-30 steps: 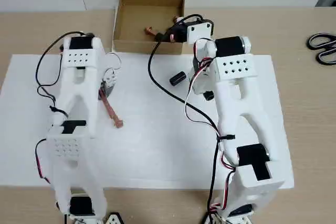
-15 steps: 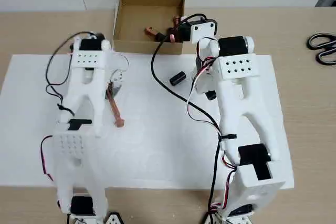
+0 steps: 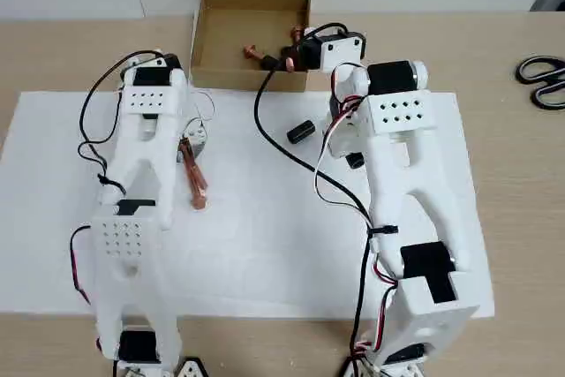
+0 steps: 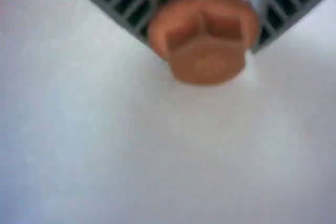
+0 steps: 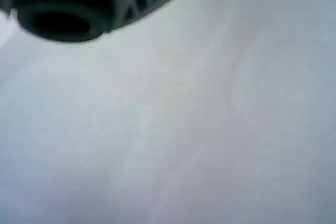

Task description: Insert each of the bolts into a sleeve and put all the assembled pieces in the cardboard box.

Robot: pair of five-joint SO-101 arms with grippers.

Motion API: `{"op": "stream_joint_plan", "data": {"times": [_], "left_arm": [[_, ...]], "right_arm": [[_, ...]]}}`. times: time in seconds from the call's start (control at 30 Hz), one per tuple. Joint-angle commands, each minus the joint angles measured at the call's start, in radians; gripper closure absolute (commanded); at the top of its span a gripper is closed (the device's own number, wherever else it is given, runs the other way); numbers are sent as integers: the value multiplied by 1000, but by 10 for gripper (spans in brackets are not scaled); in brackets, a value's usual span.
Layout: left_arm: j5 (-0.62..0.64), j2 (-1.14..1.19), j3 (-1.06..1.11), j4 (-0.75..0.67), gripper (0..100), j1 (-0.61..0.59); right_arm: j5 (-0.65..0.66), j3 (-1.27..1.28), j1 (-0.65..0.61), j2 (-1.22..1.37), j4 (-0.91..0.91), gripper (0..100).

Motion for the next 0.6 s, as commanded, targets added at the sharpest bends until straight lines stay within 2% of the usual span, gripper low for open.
{"op": "stream_joint_plan", "data": {"times": [0.0,0.17,0.57], "left_arm": [[-5,-11,-94,31,885,2],[-5,0,-108,34,885,5],[-5,0,-18,-63,885,11]], "right_arm": [[-2,-44,7,-67,1,994],[-2,-44,7,-67,-1,994],[-2,-44,4,-67,-2,994]]}}
